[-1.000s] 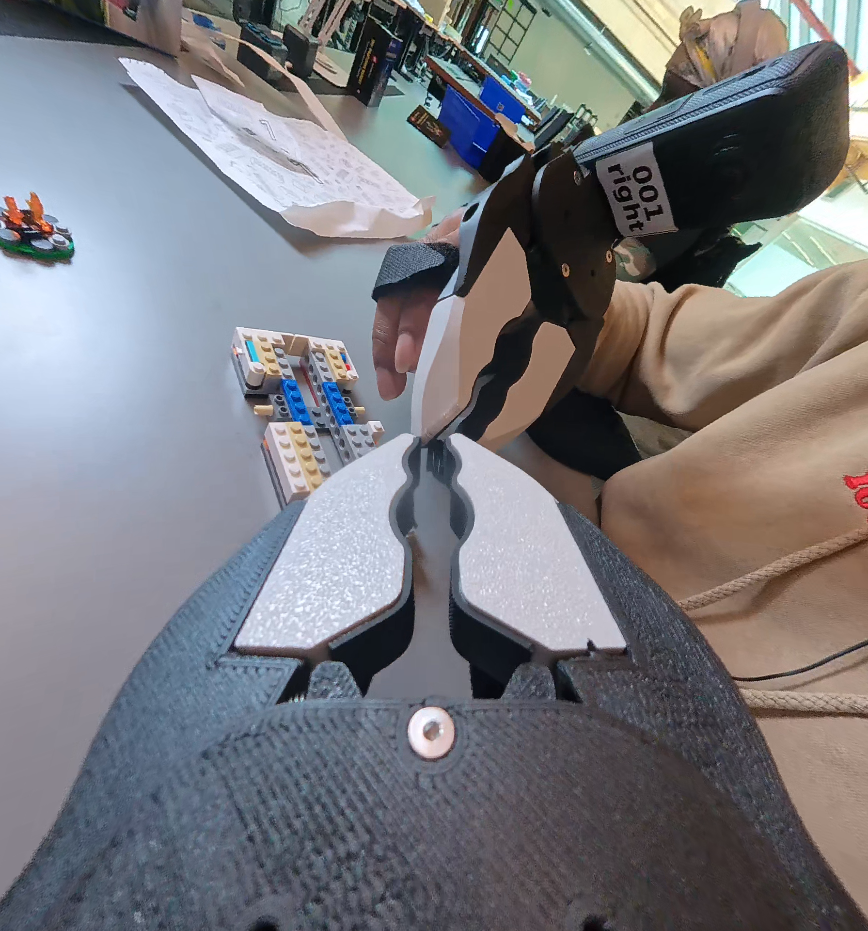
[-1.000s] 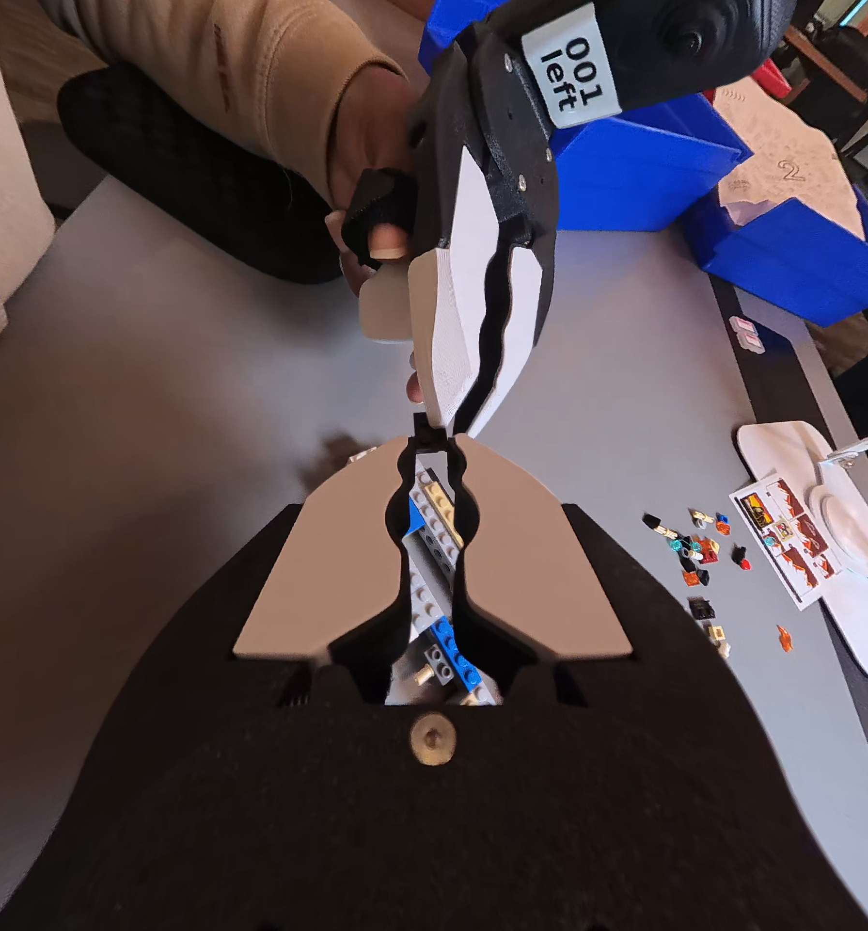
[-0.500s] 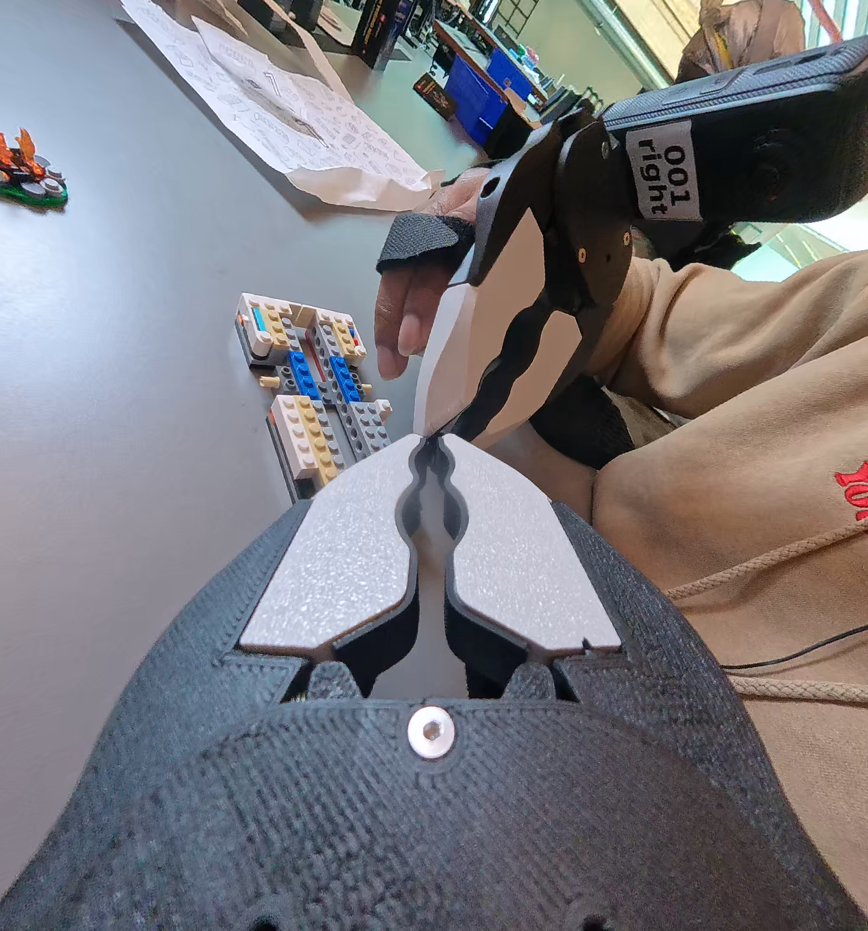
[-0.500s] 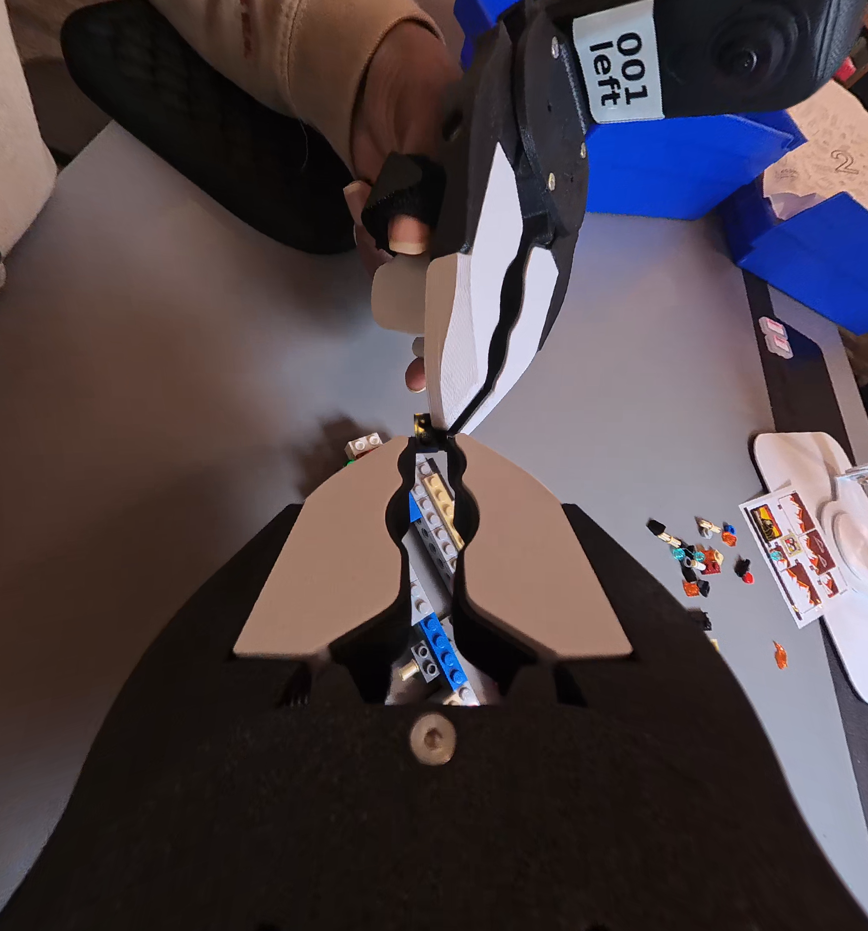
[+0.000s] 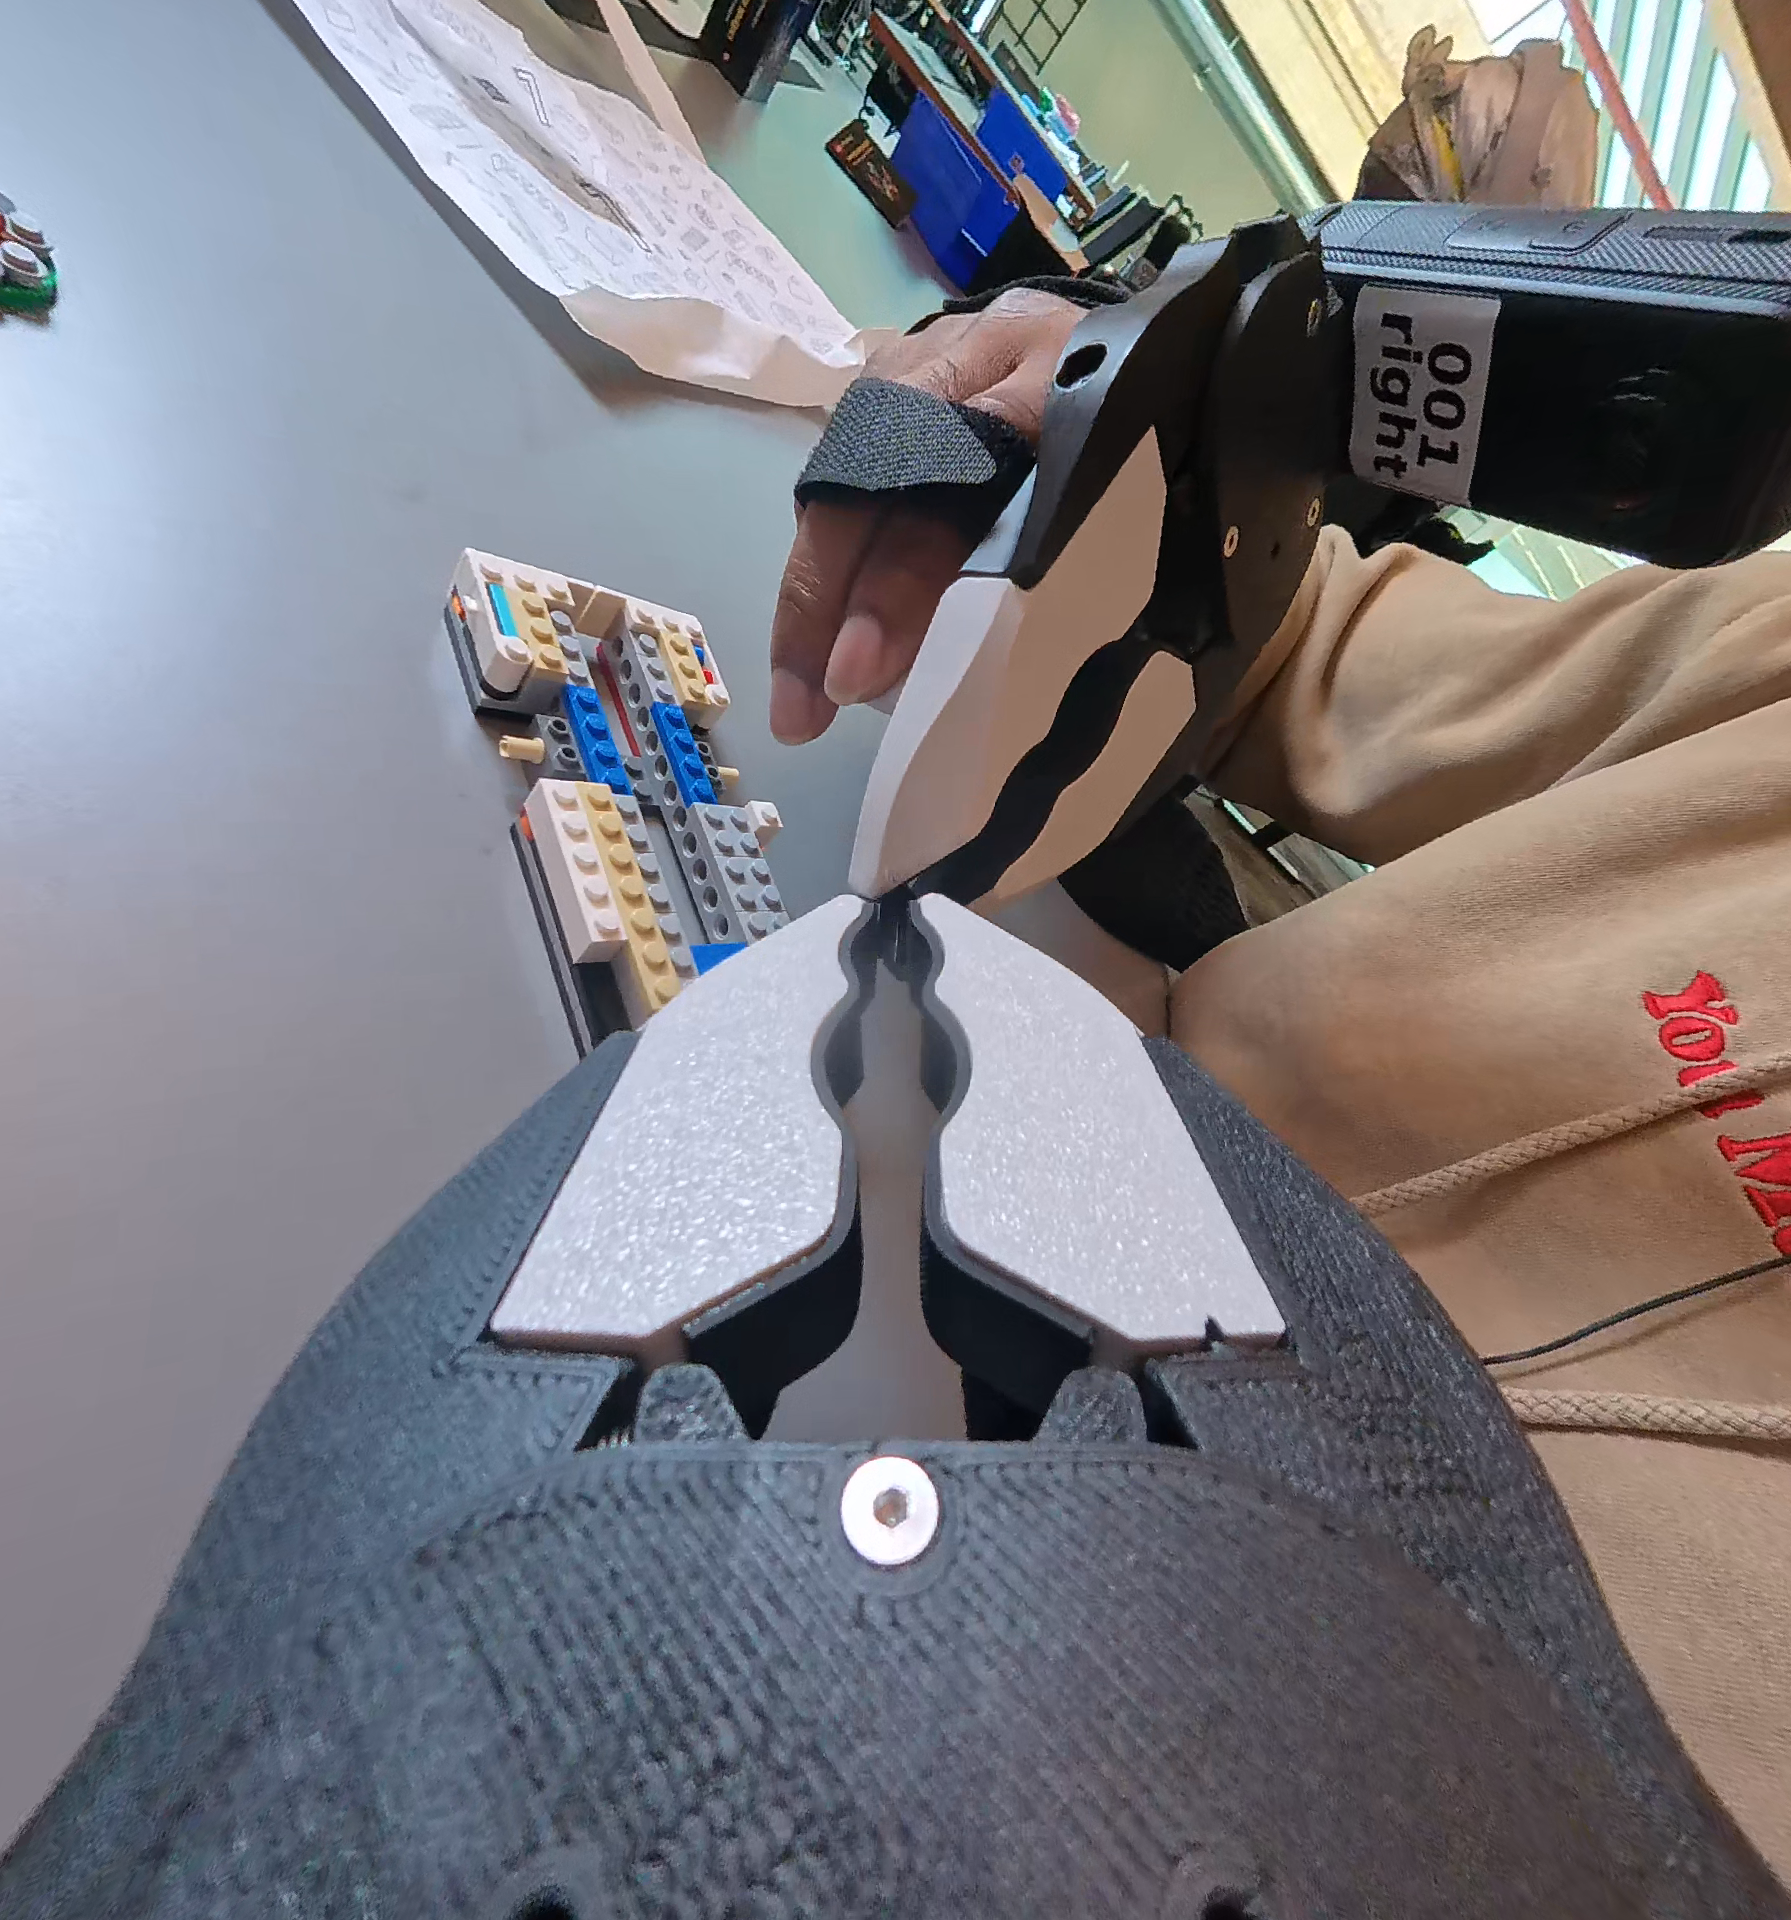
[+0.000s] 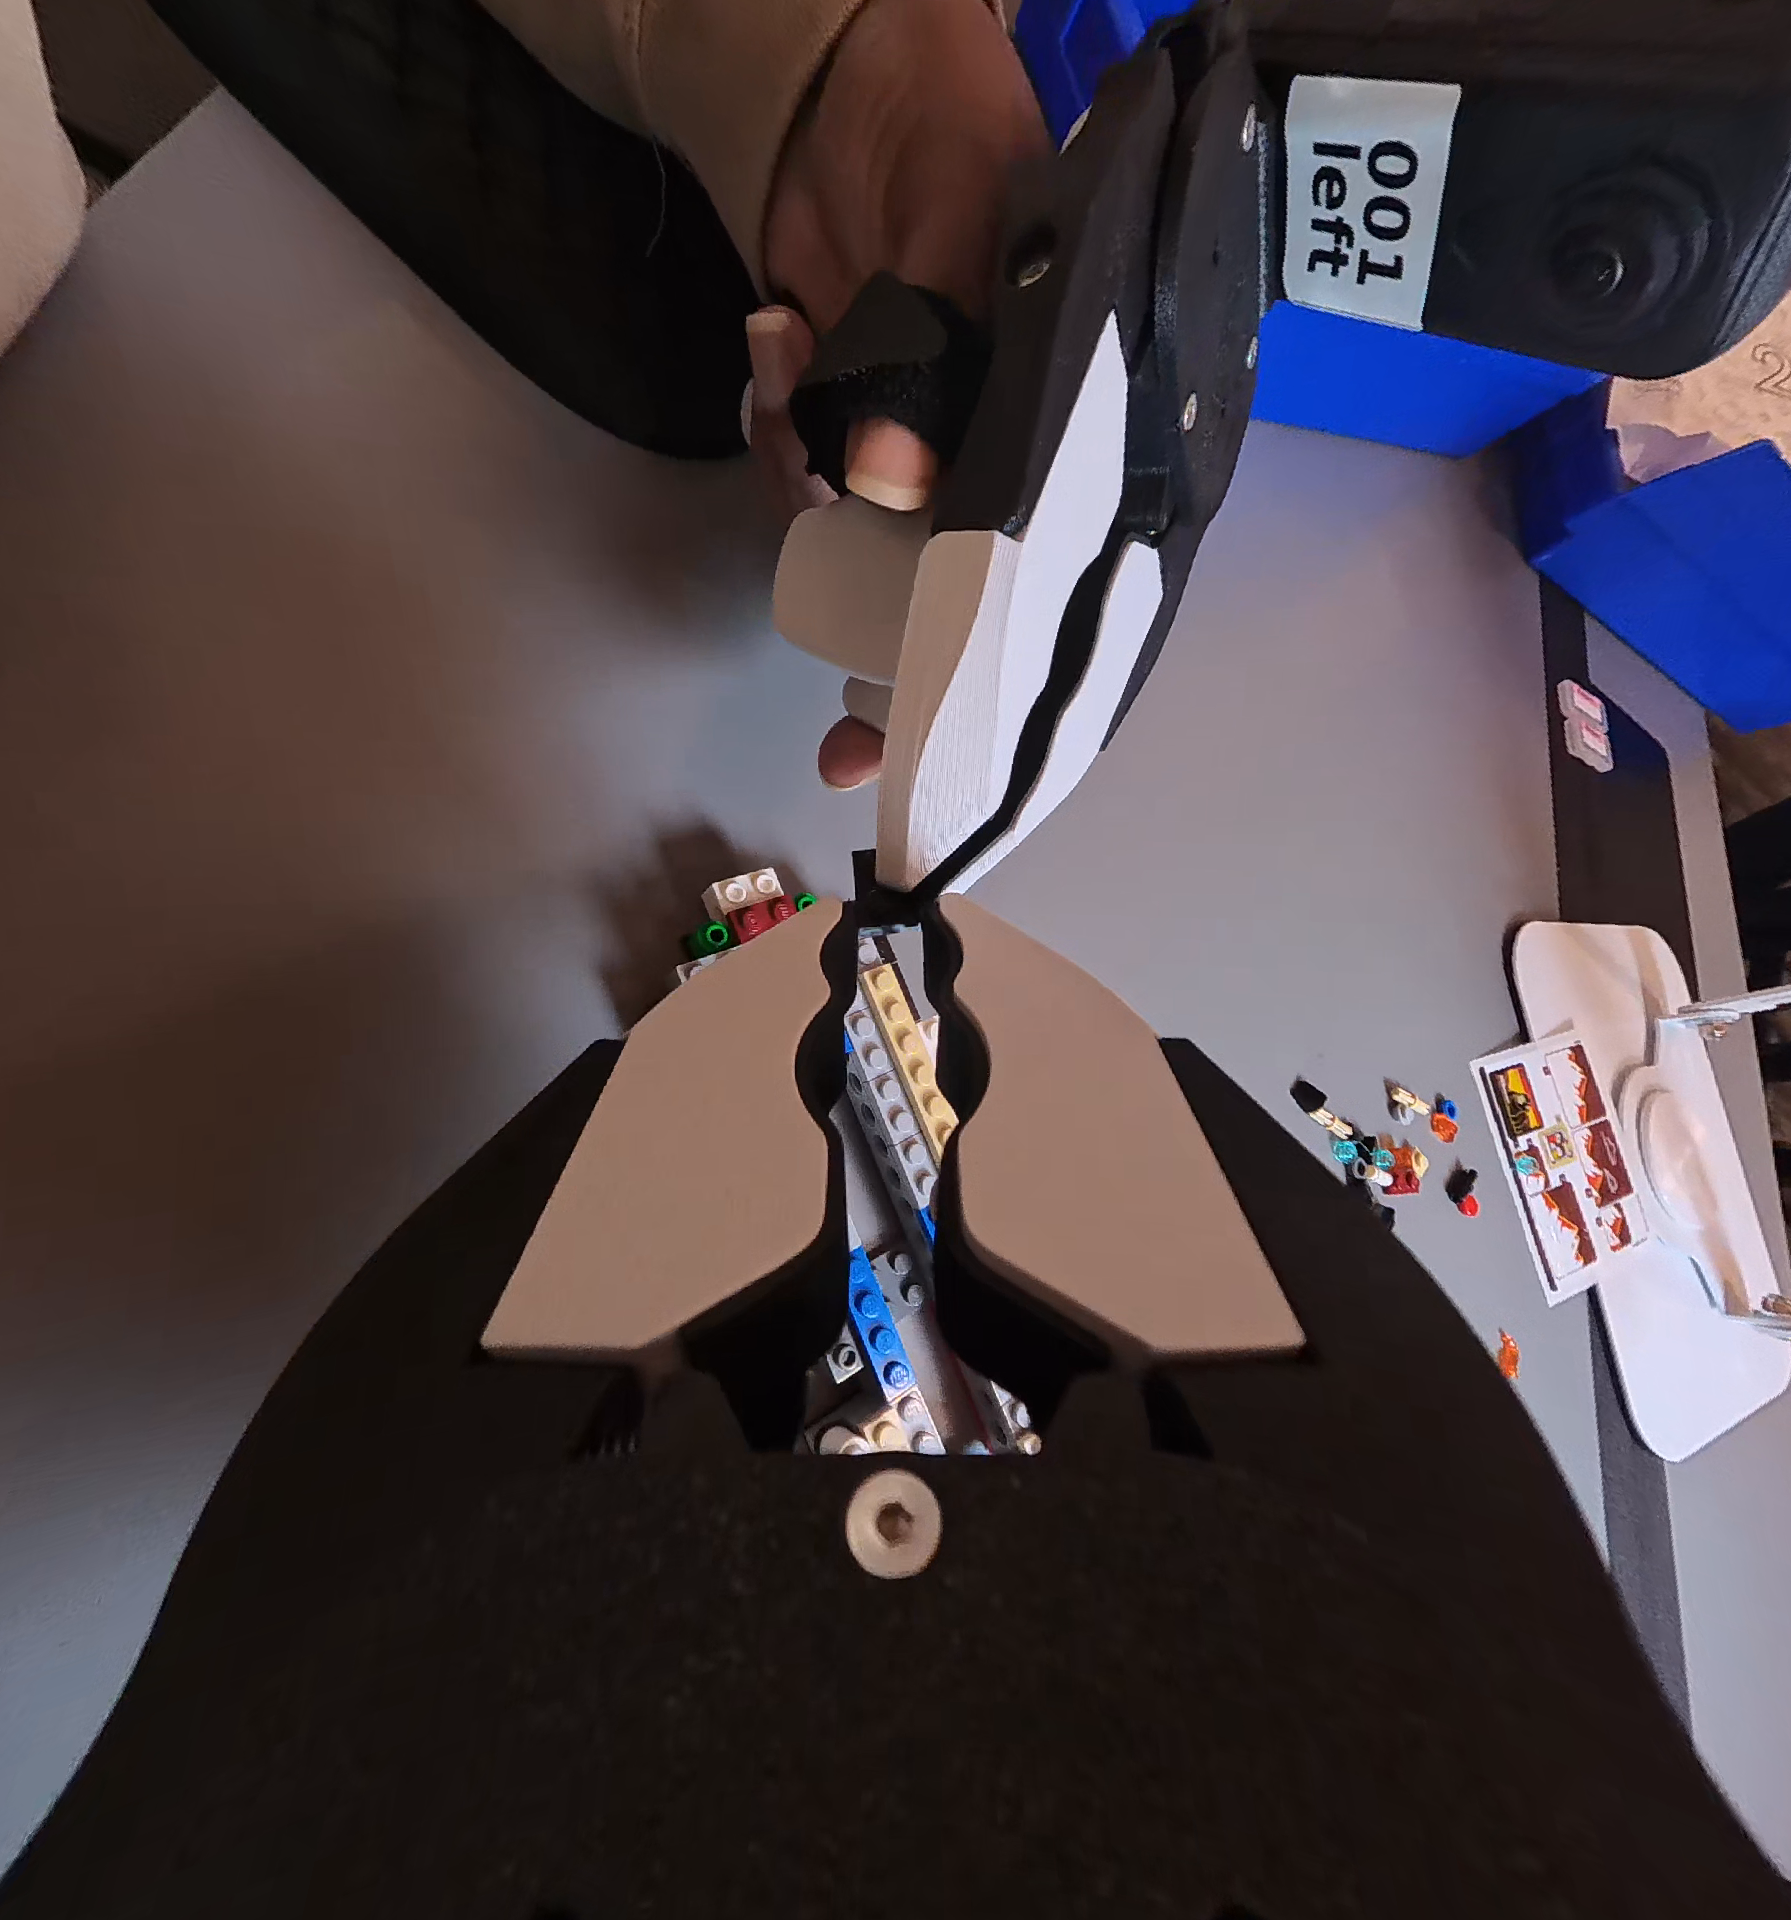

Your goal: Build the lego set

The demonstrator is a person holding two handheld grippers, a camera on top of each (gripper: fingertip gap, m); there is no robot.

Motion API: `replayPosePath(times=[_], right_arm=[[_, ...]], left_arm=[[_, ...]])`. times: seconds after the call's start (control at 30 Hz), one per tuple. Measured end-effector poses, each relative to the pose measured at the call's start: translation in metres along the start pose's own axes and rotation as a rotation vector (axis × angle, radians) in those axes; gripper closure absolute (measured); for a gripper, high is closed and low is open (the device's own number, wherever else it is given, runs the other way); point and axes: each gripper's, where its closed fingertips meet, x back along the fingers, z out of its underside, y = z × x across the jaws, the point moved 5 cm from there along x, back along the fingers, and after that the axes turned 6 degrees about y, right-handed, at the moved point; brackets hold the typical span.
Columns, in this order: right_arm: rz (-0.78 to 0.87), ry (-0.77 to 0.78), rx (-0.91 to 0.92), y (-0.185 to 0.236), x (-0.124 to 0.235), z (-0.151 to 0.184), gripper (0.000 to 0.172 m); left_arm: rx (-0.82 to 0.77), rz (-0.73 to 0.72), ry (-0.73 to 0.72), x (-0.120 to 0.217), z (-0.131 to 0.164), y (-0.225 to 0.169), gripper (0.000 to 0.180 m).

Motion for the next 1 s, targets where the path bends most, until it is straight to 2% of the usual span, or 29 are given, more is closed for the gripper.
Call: replayPosePath(times=[0.1,0.2,0.4,0.47,0.57,0.77,0.9,1.0], right_arm=[[0.029,0.003,-0.049,-0.004,0.0,0.002,0.159],[0.016,0.035,-0.136,-0.004,0.007,0.012,0.146],[-0.117,0.186,-0.218,0.028,0.009,0.036,0.145],[-0.134,0.264,-0.195,0.031,0.002,0.04,0.141],[-0.17,0.29,-0.162,0.027,-0.006,0.035,0.139],[-0.273,0.433,0.022,0.026,-0.02,0.022,0.143],[-0.35,0.488,0.089,0.033,-0.008,0.025,0.147],[-0.368,0.517,0.069,0.037,0.006,0.037,0.148]], left_arm=[[0.02,0.014,-0.034,0.003,-0.004,0.0,0.177],[0.032,-0.023,-0.079,0.01,-0.009,0.006,0.177],[-0.005,-0.18,-0.003,0.012,-0.001,0.022,0.177],[-0.003,-0.188,0.013,0.009,0.001,0.024,0.178],[-0.004,-0.188,0.019,0.008,0.002,0.024,0.178],[-0.012,-0.196,0.01,0.011,0.002,0.024,0.178],[-0.011,-0.194,0.013,0.012,0.003,0.023,0.177],[-0.007,-0.174,0.028,0.009,0.005,0.02,0.178]])
